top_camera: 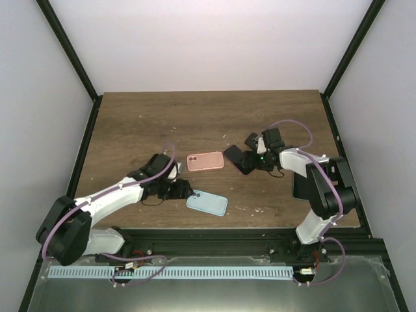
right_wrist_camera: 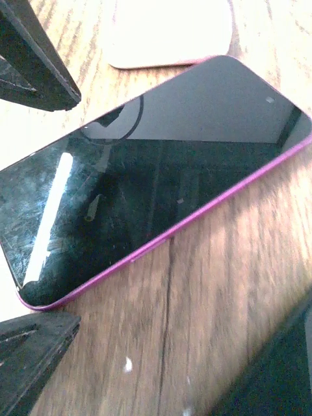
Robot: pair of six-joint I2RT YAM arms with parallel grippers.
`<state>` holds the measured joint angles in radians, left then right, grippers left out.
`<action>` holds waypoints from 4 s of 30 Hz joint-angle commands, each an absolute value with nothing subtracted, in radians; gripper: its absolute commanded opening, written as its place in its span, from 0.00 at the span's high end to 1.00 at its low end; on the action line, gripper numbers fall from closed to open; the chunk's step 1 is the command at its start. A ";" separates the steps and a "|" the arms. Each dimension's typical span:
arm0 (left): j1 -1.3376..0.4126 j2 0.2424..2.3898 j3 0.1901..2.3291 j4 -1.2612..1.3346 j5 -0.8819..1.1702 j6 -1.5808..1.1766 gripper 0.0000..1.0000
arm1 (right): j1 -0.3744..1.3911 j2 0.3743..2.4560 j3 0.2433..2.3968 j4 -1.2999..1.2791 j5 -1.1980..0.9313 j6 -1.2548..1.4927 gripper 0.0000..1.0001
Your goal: Put the phone into the phone case
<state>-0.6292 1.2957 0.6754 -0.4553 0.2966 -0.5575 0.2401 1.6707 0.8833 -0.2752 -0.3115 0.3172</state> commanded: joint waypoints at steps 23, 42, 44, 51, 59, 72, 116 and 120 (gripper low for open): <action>-0.634 1.300 0.516 -0.221 0.437 -0.761 0.41 | 0.443 1.933 1.229 -0.473 0.009 0.091 0.03; -0.664 1.274 0.420 -0.106 0.499 -0.900 0.40 | 0.445 1.944 1.267 -0.628 -0.002 -0.006 0.00; -0.666 1.286 0.424 -0.091 0.501 -0.901 0.40 | 0.445 1.943 1.269 -0.642 0.004 -0.018 0.00; -0.665 1.347 0.506 -0.117 0.436 -0.859 0.40 | 0.445 1.948 1.264 -0.634 0.008 -0.039 0.06; -0.622 1.422 0.604 -0.121 0.419 -0.817 0.42 | 0.445 1.953 1.256 -0.620 -0.045 -0.002 0.21; -0.583 1.316 0.599 -0.202 0.419 -0.778 0.39 | 0.486 1.750 1.156 -0.651 -0.096 0.111 0.29; -0.432 1.238 0.431 -0.077 0.635 -0.846 0.36 | 0.943 1.664 0.973 -0.447 -0.128 0.019 0.30; -0.433 1.244 0.428 -0.067 0.638 -0.850 0.37 | 0.943 1.672 0.986 -0.458 -0.115 0.018 0.30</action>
